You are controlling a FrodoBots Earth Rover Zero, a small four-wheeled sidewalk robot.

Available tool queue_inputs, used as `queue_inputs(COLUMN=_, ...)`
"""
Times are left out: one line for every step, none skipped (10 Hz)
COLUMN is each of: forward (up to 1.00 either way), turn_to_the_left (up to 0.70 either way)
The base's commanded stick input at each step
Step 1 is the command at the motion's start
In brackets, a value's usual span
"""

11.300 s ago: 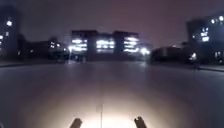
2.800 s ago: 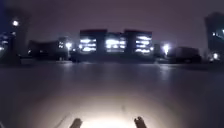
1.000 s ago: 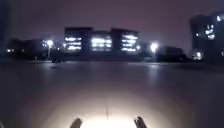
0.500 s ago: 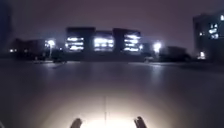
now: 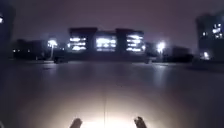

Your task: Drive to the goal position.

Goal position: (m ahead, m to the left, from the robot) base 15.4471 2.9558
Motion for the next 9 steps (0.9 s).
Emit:
queue_inputs(forward=1.00, turn_to_the_left=0.00)
queue_inputs(forward=1.00, turn_to_the_left=-0.16)
queue_inputs(forward=1.00, turn_to_the_left=-0.34)
queue_inputs(forward=1.00, turn_to_the_left=-0.39)
queue_inputs(forward=1.00, turn_to_the_left=-0.15)
queue_inputs(forward=1.00, turn_to_the_left=0.00)
queue_inputs(forward=1.00, turn_to_the_left=0.00)
queue_inputs(forward=1.00, turn_to_the_left=0.00)
queue_inputs(forward=1.00, turn_to_the_left=0.00)
